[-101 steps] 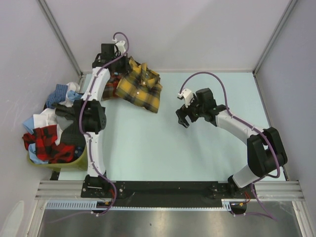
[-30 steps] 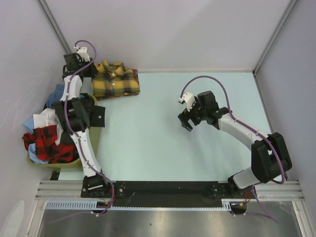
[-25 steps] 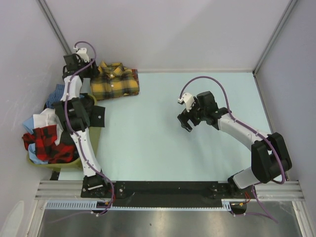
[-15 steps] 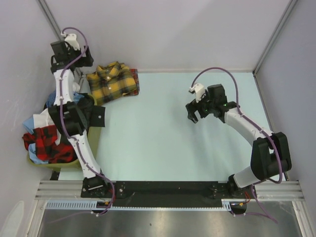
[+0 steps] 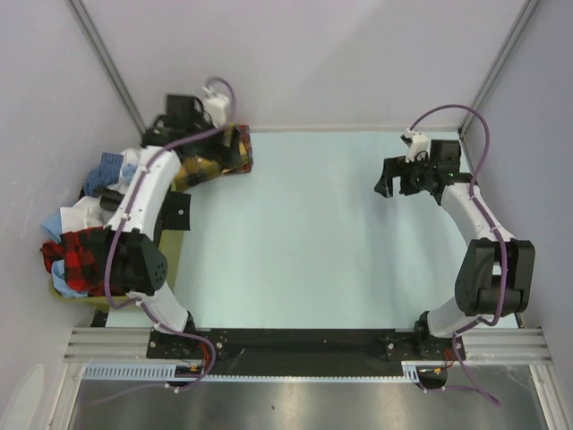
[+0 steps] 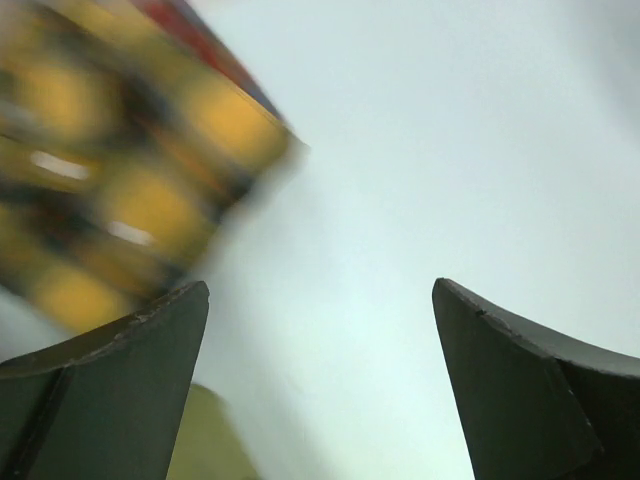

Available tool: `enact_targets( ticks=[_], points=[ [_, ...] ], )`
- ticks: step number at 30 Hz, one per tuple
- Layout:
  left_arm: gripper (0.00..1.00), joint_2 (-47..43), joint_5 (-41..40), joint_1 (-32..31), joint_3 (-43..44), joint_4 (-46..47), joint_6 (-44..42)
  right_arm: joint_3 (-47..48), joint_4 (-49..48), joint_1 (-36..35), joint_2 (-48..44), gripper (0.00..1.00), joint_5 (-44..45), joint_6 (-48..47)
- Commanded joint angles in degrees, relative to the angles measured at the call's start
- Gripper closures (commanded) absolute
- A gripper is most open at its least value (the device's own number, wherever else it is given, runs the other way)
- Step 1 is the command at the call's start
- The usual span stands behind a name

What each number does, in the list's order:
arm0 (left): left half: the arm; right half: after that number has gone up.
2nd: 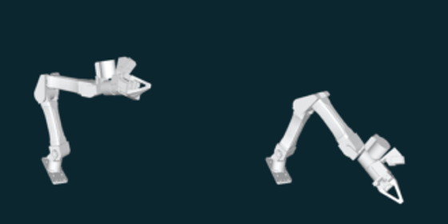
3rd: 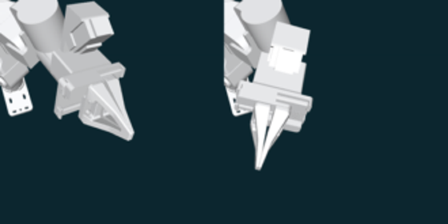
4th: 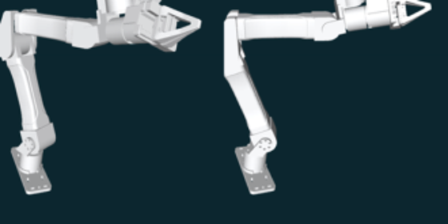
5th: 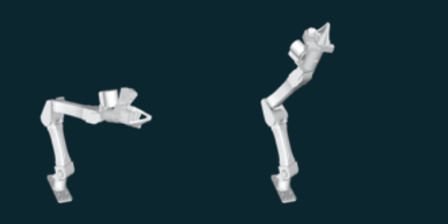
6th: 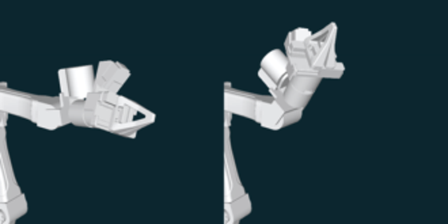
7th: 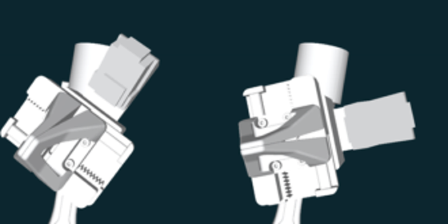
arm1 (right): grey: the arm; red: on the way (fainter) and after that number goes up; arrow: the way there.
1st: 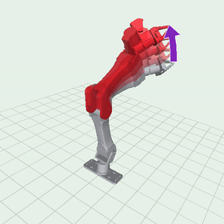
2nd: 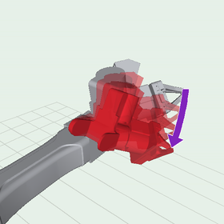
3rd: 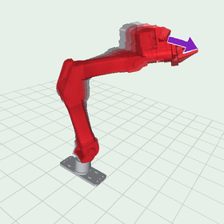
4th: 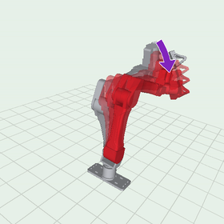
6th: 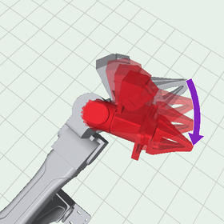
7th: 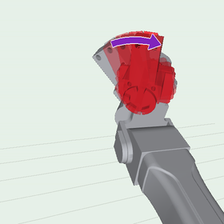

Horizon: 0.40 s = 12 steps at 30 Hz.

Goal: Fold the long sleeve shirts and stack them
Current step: Neatly place the folded shirt to the corner

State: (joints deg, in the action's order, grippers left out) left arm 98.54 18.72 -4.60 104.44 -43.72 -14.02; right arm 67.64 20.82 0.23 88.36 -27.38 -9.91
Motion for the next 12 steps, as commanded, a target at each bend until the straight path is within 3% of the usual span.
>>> enact_targets(
  ticks=[1,5,12],
  points=[
    [0.01,-5.89,-2.11,-7.16,-16.26,-1.9,0.75,-4.52,3.87,4.24,-5.28,0.0,-4.26,2.8],
    [0.01,-11.78,-2.28,-12.0,-30.93,4.16,2.76,-11.02,4.93,4.87,-10.48,0.0,-4.79,1.12],
    [0.01,-16.45,-6.59,-16.58,-38.26,9.18,3.48,-16.39,4.76,0.13,-16.9,0.0,-2.34,-0.54]
  ],
)
